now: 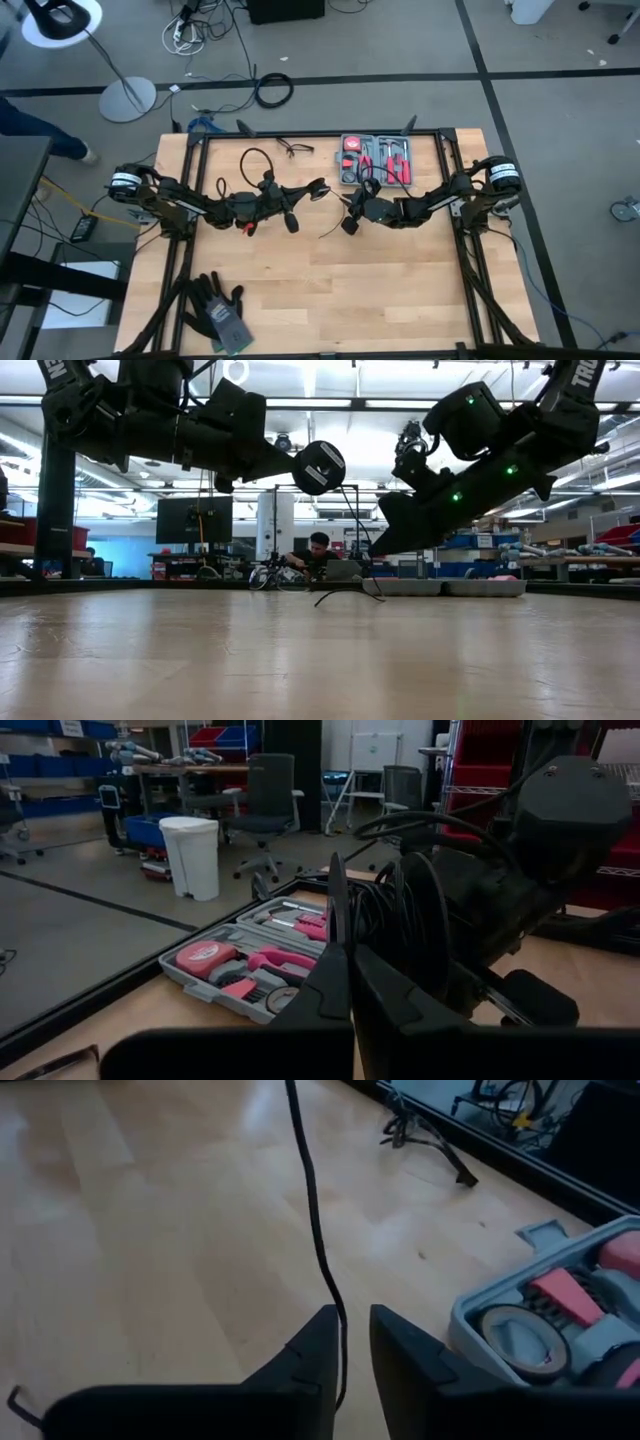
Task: Coil cords
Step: Coil the black wire onto the spool
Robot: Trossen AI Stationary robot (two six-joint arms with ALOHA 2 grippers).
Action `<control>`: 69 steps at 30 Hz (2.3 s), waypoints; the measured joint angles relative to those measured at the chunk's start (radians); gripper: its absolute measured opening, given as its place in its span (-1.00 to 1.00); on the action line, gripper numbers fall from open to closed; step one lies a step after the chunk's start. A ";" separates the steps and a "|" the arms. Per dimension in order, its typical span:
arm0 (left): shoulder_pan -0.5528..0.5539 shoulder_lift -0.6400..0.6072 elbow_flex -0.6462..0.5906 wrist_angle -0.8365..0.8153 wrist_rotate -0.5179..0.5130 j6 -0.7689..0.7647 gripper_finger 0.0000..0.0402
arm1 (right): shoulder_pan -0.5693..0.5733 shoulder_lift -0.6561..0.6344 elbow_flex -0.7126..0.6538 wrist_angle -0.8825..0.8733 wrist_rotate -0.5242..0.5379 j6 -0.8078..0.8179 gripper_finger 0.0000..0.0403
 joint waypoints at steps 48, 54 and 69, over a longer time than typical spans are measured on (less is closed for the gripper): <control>0.000 0.000 0.000 -0.010 -0.019 0.001 -1.00 | 0.021 0.118 0.014 0.155 0.095 -0.014 -0.68; 0.000 0.000 0.000 -0.009 -0.019 0.002 -1.00 | 0.010 0.137 0.017 0.196 0.094 -0.052 -0.53; 0.000 0.000 0.000 -0.008 -0.019 0.001 -1.00 | -0.038 0.137 0.017 0.213 -0.017 0.001 -0.96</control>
